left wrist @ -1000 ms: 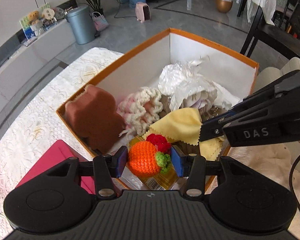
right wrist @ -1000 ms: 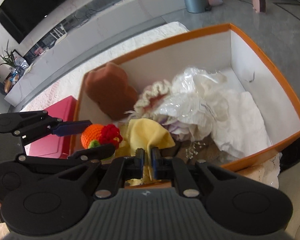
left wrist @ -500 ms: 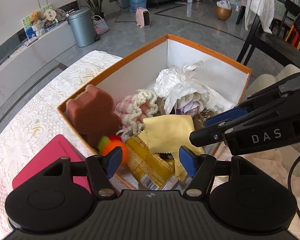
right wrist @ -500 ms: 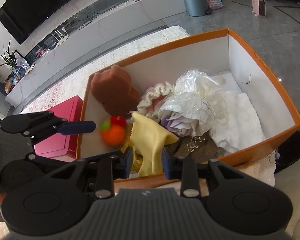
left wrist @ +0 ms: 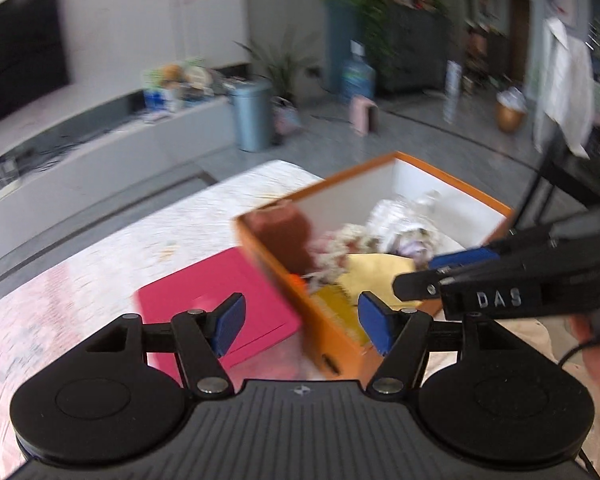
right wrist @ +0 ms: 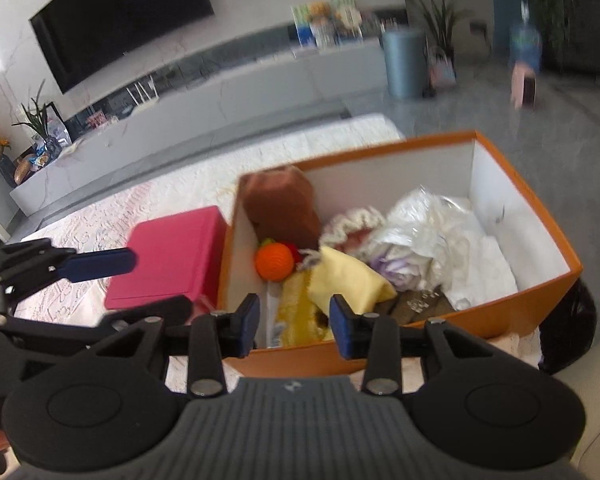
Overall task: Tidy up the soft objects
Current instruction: 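Move both tools back to the cream quilted pad on the table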
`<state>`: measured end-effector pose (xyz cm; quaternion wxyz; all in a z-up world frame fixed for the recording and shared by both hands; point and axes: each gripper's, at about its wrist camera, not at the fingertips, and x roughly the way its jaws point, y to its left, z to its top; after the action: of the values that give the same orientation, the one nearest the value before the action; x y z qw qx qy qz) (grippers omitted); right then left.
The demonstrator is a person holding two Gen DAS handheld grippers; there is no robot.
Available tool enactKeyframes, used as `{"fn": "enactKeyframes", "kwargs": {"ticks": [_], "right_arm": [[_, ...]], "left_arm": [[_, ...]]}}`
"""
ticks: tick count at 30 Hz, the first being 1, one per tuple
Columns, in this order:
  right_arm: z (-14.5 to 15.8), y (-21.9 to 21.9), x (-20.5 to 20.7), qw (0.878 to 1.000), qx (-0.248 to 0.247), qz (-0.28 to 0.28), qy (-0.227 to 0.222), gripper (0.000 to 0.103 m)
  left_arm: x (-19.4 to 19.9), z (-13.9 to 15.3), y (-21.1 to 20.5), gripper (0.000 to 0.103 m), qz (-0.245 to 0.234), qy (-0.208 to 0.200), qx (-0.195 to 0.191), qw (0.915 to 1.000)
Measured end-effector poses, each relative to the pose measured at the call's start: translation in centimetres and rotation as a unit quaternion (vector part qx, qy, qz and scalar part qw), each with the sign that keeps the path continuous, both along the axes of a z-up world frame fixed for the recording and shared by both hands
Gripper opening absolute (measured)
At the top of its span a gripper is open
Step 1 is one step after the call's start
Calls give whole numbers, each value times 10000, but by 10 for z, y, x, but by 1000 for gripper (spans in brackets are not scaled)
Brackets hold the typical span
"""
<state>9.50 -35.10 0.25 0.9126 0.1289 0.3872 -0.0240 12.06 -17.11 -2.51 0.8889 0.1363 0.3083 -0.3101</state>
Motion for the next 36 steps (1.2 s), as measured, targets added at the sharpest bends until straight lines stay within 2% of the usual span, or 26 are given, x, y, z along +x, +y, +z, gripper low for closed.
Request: {"fn": "enactKeyframes", "kwargs": {"ticks": [5,8,13,20,27,30,33,36], "right_arm": [[-1,39,-13,9994,126,186,-281,38],[-4,63,-16,9989,151,339,-287,38],[-11,105,-13,9968,181,782,-29,39],[-17,153,-9,9920,-38,1262,10,41],[-23,188,7,9870,-197,1590,149,41],[-28,201,17,9855,-286,1658,219,41],[-33,214,28,9836,-404,1740,251,41],[-39,227,40,9806,-538,1866,263,41]], "left_arm": [[-18,3,42,76,683,-289,-88,9972],[-25,2,65,76,1117,-417,-45,9929],[-28,-4,104,75,1710,-222,-125,9849],[-30,-14,154,74,2297,47,-308,9728],[-27,-26,188,71,2658,70,-463,9629],[-21,-29,199,65,2719,143,-469,9611],[-11,-33,209,65,2823,182,-434,9582],[0,-37,219,65,2789,402,-460,9584]]}}
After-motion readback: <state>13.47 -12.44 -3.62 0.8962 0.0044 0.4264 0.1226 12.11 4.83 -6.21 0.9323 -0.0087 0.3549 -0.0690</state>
